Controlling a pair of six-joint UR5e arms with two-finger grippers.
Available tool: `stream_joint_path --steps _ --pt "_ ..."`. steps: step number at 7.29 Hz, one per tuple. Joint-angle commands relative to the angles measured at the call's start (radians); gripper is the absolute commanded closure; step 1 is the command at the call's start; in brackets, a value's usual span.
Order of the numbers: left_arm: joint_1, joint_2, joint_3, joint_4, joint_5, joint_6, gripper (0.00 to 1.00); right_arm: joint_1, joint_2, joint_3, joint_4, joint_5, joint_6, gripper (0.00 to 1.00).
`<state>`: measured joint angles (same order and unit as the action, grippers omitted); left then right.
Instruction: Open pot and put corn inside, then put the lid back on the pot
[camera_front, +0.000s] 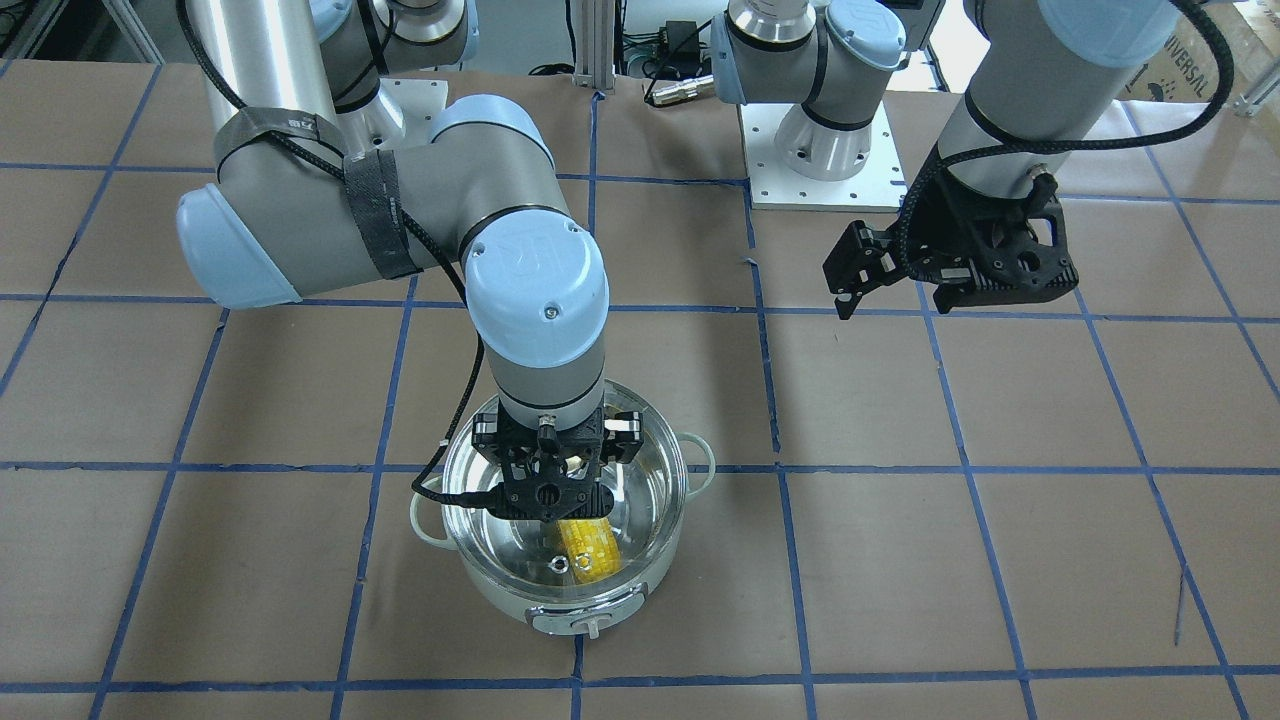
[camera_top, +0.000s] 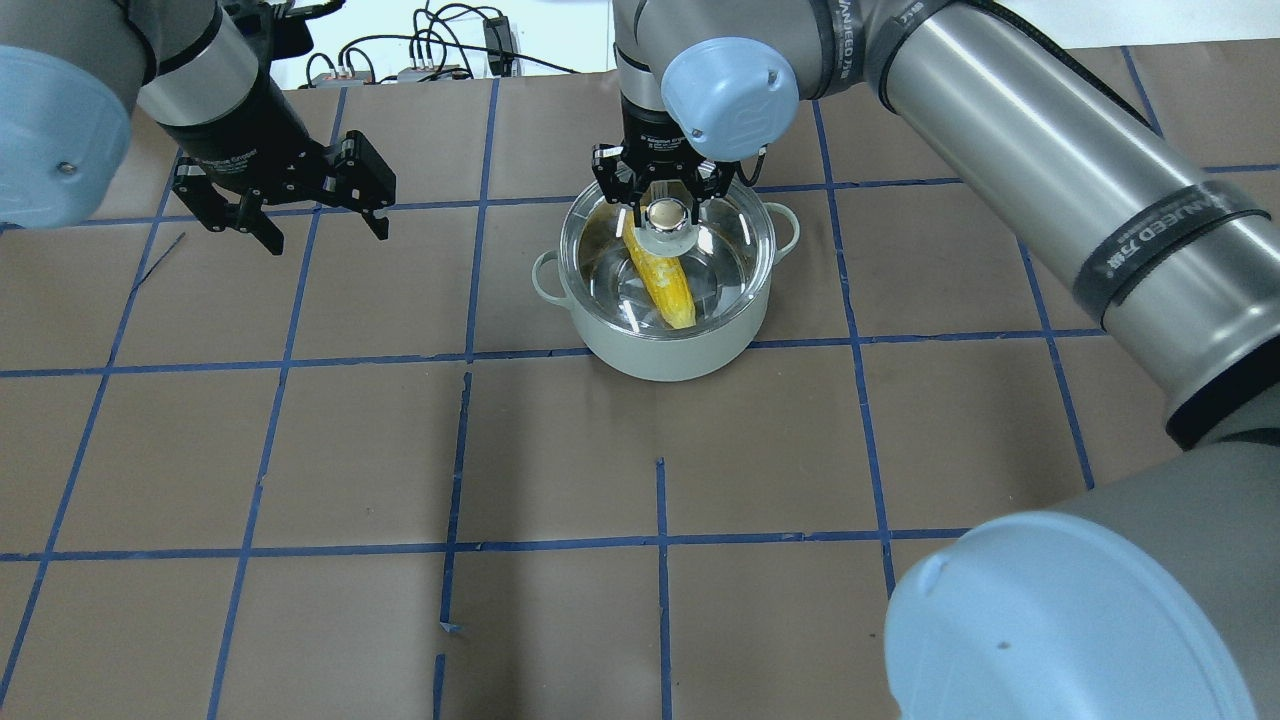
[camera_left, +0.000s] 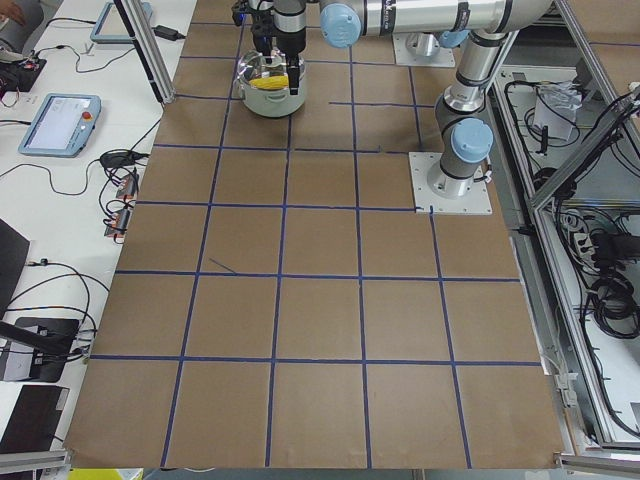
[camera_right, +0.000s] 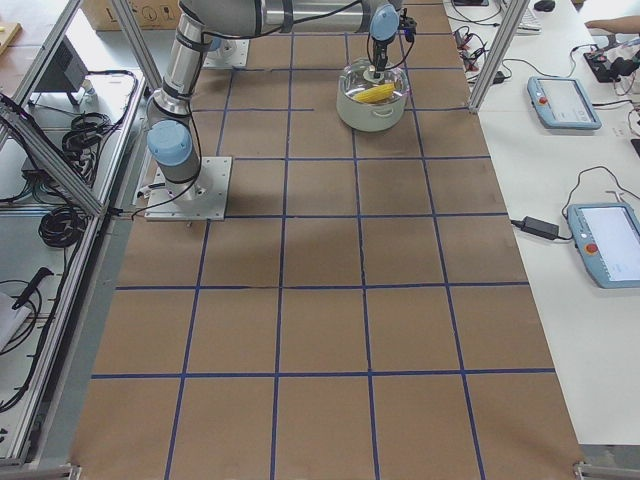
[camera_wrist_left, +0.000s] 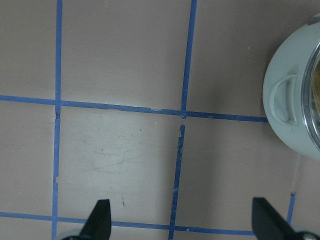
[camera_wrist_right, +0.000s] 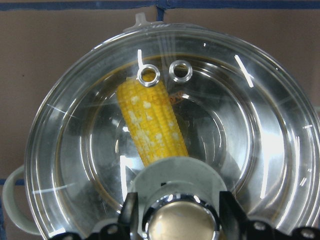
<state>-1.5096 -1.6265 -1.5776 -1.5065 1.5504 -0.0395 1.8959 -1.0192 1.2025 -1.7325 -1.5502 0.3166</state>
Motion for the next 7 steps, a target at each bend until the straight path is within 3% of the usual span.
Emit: stream_joint_path --steps 1,2,5,6,7 --pt "-0.001 -0.012 0.001 0.0 0.01 0.001 0.0 -0.004 -0.01 -0.012 0.002 -0.004 -0.005 0.04" --pt "0.0 -0.015 0.001 0.0 0.01 -0.002 0.0 -0.027 -0.018 -0.042 0.02 -0.011 -0.023 0.01" --pt "0.0 -0.015 -0.001 0.0 0.011 0.0 0.0 -0.213 -0.155 -0.029 0.279 -0.017 -0.317 0.01" --pt "0.0 -0.015 -0.001 0.0 0.011 0.0 0.0 -0.242 -0.232 0.036 0.365 -0.019 -0.403 0.01" --pt "0.0 -0.015 -0.001 0.0 0.01 0.0 0.0 -0.282 -0.318 0.13 0.351 -0.016 -0.451 0.01"
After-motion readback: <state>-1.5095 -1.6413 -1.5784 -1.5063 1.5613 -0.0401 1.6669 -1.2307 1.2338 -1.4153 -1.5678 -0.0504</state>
